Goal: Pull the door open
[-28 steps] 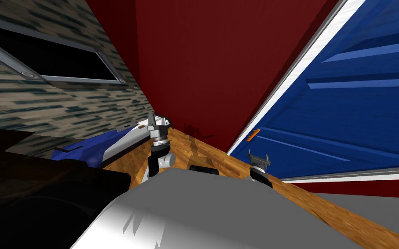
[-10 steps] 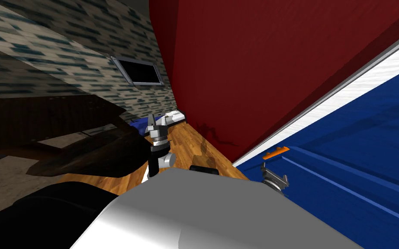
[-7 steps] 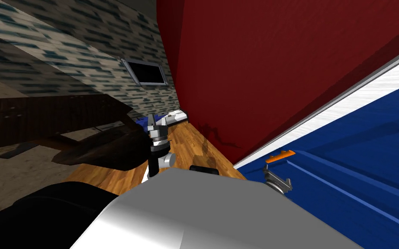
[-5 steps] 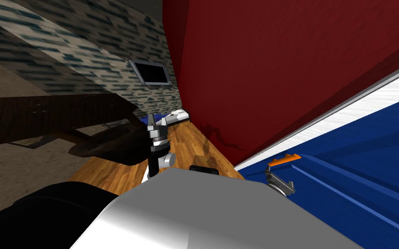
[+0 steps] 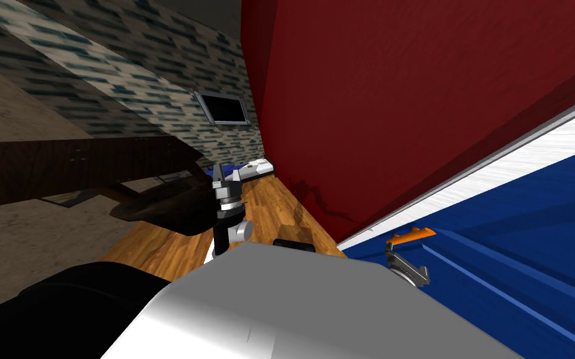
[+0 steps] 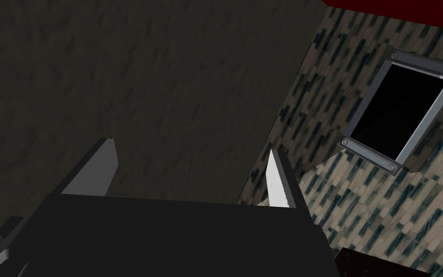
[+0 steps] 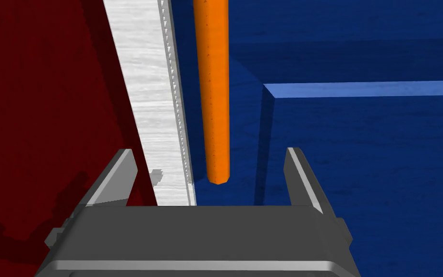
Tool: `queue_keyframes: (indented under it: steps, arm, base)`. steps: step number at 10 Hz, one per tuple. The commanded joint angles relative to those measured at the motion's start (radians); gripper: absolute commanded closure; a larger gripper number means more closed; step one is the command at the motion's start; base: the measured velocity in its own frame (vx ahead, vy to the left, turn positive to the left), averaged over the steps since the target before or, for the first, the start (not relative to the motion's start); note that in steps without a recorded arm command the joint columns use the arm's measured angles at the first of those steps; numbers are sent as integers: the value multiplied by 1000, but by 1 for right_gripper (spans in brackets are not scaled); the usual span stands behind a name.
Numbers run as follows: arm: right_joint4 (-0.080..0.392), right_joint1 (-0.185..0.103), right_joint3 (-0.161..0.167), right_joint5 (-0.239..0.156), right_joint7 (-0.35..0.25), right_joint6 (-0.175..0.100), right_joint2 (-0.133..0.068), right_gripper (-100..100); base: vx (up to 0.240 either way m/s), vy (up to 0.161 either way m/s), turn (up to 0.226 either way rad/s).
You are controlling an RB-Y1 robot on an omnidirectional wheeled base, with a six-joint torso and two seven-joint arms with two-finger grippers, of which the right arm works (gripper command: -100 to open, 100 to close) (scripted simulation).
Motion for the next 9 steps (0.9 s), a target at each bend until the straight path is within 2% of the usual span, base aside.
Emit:
queue_keyframes:
  steps: [1,8,9]
  arm:
    - [11,2,12,13,-28,-6,-10,-100]
    - [61,12,64,67,-139,-31,-55,-100]
    - [59,16,63,65,-130,-31,-46,-100]
  base:
    - [197,-110,-99]
    - [175,-118,-108]
    - [62,2,-49]
